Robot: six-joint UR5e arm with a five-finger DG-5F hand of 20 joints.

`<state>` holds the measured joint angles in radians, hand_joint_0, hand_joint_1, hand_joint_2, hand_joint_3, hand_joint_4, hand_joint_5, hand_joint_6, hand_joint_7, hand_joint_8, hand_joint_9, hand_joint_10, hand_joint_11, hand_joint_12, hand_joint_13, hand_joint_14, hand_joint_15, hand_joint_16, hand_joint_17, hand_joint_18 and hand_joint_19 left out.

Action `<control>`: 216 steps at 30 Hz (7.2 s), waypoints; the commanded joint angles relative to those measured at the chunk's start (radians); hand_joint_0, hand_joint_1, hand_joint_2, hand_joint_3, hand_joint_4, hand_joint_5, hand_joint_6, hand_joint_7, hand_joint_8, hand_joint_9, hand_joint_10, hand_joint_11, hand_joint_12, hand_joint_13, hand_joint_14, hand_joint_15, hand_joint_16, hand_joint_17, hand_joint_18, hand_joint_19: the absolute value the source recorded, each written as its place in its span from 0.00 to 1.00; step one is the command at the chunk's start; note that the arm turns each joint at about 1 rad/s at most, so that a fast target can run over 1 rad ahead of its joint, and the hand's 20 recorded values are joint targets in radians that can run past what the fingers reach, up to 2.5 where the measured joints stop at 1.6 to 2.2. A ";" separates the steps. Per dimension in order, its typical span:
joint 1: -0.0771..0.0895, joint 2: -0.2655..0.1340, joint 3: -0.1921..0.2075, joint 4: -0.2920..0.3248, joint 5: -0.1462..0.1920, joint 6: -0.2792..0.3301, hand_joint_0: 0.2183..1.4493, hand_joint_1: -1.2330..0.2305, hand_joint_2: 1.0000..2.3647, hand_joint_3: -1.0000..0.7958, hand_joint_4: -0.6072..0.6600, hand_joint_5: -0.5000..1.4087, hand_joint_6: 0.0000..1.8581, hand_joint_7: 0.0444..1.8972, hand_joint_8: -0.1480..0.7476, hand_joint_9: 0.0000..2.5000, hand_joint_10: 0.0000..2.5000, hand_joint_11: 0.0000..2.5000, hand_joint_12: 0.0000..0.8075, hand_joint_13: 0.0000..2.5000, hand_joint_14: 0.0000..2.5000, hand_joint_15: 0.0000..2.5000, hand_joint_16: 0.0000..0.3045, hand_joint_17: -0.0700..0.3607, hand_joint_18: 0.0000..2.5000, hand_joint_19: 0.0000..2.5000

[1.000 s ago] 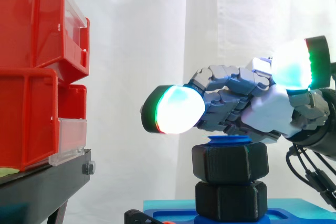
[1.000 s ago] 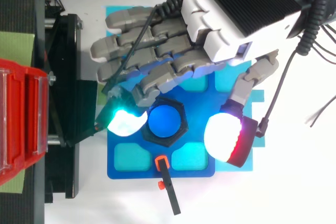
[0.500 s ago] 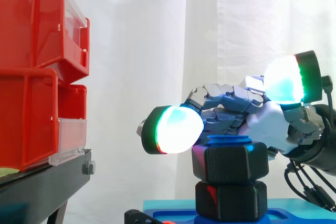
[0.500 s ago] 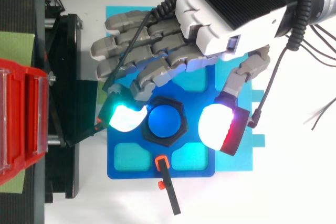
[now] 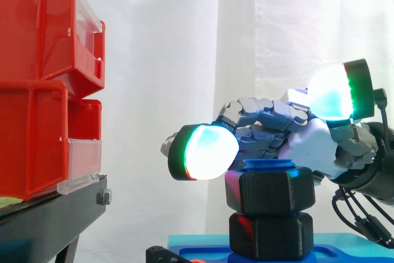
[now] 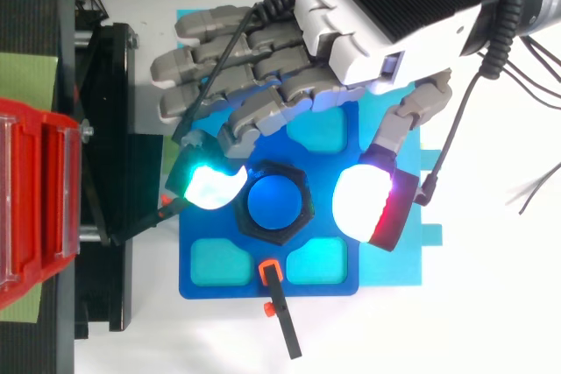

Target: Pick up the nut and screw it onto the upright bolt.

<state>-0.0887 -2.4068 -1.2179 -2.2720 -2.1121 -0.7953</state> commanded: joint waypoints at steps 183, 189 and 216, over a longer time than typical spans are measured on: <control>-0.095 -0.012 0.106 0.006 -0.172 0.031 0.15 0.70 0.00 0.28 0.57 0.13 0.27 0.31 0.42 0.16 0.00 0.00 0.43 0.10 0.00 0.00 0.19 0.47 0.01 0.00; -0.072 -0.012 0.043 0.035 -0.101 0.030 0.14 0.71 0.00 0.28 0.56 0.13 0.27 0.29 0.42 0.13 0.00 0.00 0.44 0.07 0.00 0.00 0.19 0.47 0.00 0.00; -0.025 -0.074 0.043 0.146 -0.049 0.079 0.16 0.74 0.00 0.28 0.58 0.14 0.27 0.32 0.42 0.11 0.00 0.00 0.43 0.08 0.00 0.00 0.19 0.46 0.00 0.00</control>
<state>-0.1139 -2.4806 -1.1760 -2.1274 -2.1611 -0.7200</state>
